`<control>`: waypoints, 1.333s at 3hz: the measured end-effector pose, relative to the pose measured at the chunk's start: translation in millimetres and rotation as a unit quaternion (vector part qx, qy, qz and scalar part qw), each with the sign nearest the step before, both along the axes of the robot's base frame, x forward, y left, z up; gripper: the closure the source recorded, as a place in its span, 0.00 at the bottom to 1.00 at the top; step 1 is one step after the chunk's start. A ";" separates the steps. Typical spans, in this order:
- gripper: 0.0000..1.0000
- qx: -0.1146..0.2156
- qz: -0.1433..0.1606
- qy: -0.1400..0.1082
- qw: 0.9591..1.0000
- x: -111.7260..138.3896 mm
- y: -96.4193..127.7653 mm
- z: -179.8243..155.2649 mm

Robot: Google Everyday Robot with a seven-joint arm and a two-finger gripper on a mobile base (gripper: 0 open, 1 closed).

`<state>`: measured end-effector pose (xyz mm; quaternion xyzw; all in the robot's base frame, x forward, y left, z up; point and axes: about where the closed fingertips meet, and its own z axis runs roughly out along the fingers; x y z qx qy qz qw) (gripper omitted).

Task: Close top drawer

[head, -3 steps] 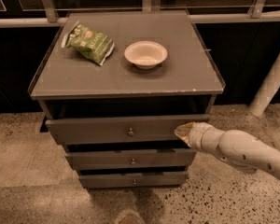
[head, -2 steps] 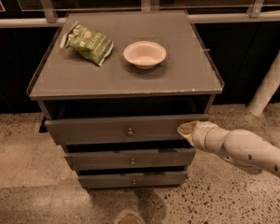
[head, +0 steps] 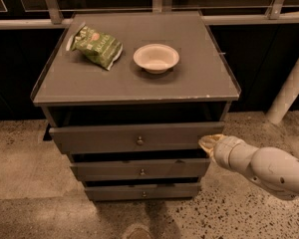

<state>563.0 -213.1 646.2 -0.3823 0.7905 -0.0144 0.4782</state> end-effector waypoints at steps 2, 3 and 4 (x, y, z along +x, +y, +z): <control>0.34 0.000 0.000 0.000 1.000 0.0 0.0 0.0; 0.11 -0.016 -0.010 0.020 1.000 -12.4 -9.1 4.6; 0.00 -0.041 -0.045 0.023 0.998 -44.0 -27.3 25.0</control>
Offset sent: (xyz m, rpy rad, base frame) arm 0.0000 0.0000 0.0000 0.0000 0.0000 0.0000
